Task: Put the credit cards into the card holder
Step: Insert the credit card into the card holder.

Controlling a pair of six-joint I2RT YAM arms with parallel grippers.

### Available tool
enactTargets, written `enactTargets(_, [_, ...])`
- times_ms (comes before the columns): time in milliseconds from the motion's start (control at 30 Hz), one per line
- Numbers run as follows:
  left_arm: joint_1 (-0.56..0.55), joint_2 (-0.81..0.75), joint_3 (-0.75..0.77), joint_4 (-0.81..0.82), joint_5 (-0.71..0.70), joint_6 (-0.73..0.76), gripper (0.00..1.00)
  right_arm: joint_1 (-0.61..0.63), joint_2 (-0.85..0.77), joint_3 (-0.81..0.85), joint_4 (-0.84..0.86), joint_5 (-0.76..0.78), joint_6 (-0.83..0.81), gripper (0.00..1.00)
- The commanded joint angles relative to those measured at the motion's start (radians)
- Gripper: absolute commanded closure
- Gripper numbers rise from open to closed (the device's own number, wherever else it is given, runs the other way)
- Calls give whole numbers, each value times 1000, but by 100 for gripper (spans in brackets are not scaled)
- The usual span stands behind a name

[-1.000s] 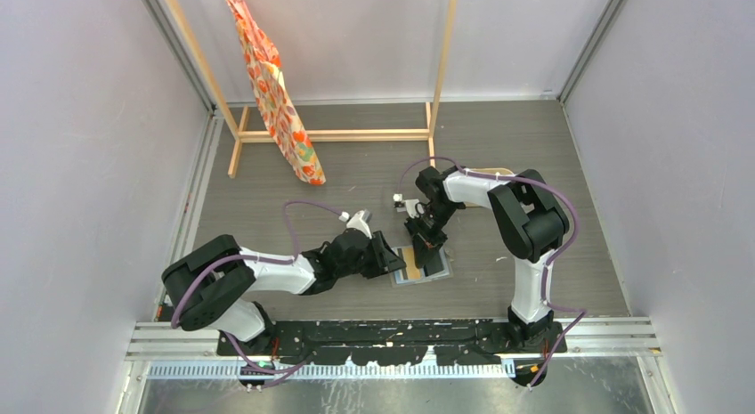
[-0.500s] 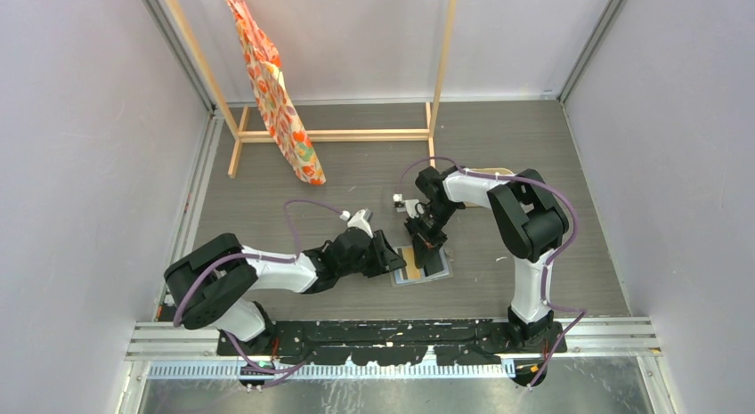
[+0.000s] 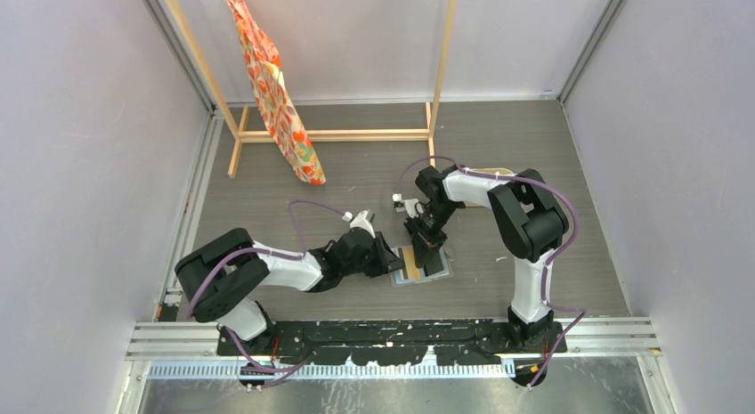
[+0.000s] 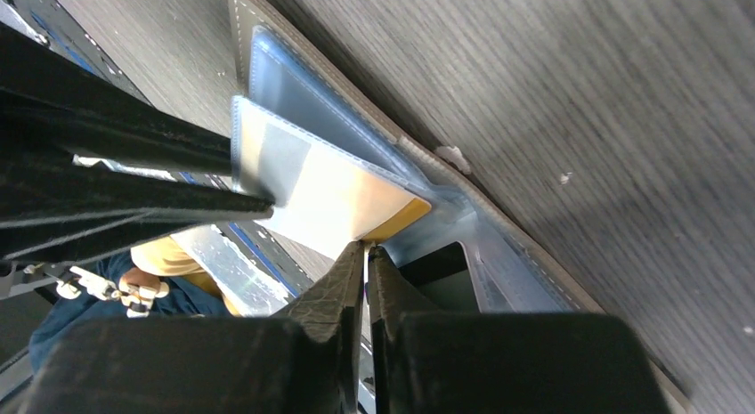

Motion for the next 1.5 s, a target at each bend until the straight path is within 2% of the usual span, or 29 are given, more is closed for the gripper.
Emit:
enactTargets(0, [-3,14,31,58,1,1,88,-1,-68,37,-28,-5,-61,87])
enactTargets(100, [1,20,35,50,1,3,99,-16,-111,49,-66,-36,-102,86])
enactTargets(233, [5,9,36,29,1,10,100,-51,-187,66,-124,-66,-168,85])
enactTargets(433, [7,-38,86,-78,1,31,100,-148,-302,26,-78,4,-143,84])
enactTargets(567, [7,-46,130,-143,35,45,99,-173,-282,10,-67,39,-129,84])
enactTargets(800, [7,-8,168,-167,52,43,97,-173,-216,11,-68,32,-114,84])
enactTargets(1100, [7,-70,177,-265,-21,33,97,-152,-161,-3,-59,-18,-86,85])
enactTargets(1333, [7,-62,179,-271,-30,26,97,-114,-116,-12,-9,-27,-21,92])
enactTargets(1467, [7,-52,193,-290,-47,25,97,-112,-103,12,-32,-33,-39,94])
